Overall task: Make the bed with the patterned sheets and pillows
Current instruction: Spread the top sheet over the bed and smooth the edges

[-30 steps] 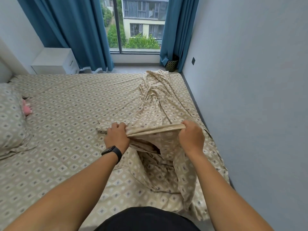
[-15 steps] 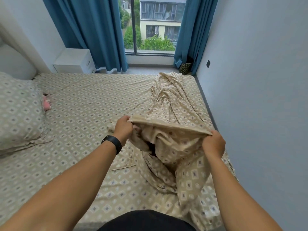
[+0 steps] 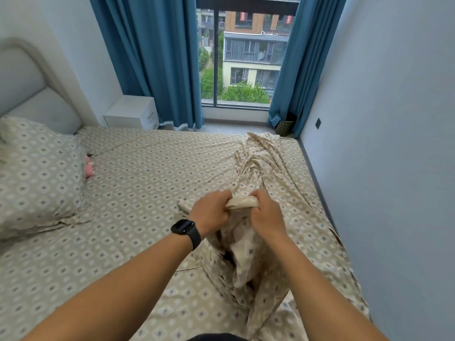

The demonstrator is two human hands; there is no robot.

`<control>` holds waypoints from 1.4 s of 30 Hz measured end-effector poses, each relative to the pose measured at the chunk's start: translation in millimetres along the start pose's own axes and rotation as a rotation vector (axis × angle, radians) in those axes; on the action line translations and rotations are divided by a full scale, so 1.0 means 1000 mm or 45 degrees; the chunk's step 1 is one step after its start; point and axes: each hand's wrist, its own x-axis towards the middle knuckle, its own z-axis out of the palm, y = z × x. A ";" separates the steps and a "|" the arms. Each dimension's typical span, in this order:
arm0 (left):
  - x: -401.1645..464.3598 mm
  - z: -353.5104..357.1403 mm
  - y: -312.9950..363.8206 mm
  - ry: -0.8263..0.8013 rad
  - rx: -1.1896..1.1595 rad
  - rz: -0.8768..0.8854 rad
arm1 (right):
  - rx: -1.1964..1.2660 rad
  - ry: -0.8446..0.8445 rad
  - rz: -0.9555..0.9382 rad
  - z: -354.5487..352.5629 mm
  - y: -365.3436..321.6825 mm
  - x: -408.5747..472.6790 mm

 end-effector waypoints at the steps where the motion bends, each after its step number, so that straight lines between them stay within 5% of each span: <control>1: -0.003 0.004 -0.008 0.013 0.064 -0.008 | -0.020 0.062 -0.074 -0.003 -0.003 -0.003; 7: -0.006 0.029 -0.070 0.061 0.077 -0.434 | 0.106 0.445 -0.095 -0.026 -0.013 -0.003; 11: 0.009 0.024 -0.081 0.191 0.133 -0.429 | 0.089 0.523 -0.052 -0.043 -0.012 0.002; 16: 0.051 -0.028 -0.062 0.304 -0.367 -0.520 | 0.014 0.489 0.036 -0.048 -0.007 0.009; 24: 0.089 -0.149 -0.002 0.881 -0.549 0.018 | -0.040 0.431 0.039 -0.048 -0.006 0.014; 28: 0.076 -0.124 -0.022 0.525 -0.236 0.174 | -0.006 0.500 0.012 -0.044 0.000 0.020; 34: 0.041 -0.061 -0.041 0.034 0.032 0.170 | -0.003 0.204 -0.073 -0.018 -0.017 0.019; 38: 0.016 -0.039 -0.053 -0.264 0.188 0.095 | -0.067 -0.245 -0.029 0.012 -0.019 0.008; 42: -0.002 -0.027 -0.053 -0.200 0.068 0.044 | -0.201 -0.625 -0.063 0.052 -0.017 -0.005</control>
